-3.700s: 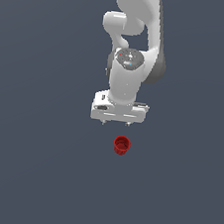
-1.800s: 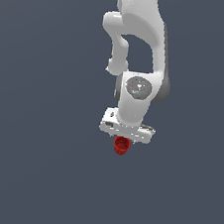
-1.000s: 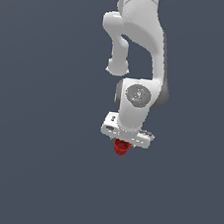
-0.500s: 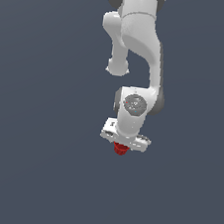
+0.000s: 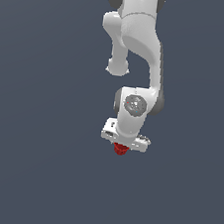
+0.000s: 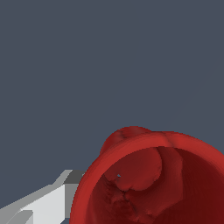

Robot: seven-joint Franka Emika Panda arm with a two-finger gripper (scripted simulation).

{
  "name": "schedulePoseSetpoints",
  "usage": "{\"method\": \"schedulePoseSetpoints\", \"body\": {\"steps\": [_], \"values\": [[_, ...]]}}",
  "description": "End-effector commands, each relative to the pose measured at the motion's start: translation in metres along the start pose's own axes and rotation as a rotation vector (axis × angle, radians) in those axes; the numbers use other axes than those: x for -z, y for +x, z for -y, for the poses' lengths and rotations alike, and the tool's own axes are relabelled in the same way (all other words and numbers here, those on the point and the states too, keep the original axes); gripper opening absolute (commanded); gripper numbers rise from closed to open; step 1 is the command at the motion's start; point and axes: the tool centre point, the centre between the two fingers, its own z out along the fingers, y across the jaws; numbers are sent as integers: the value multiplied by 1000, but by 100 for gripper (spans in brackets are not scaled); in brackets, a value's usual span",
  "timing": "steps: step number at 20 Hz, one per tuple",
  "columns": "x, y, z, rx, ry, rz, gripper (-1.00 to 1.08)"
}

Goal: Pick up the object and move it to a goal position.

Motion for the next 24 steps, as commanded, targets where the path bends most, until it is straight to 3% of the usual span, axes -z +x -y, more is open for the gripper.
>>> {"method": "schedulePoseSetpoints", "body": {"steps": [1, 13, 24], "values": [[0, 0, -1, -1, 0, 0, -100], [33, -3, -8, 0, 0, 0, -100], [137, -10, -36, -1, 1, 0, -100]]}}
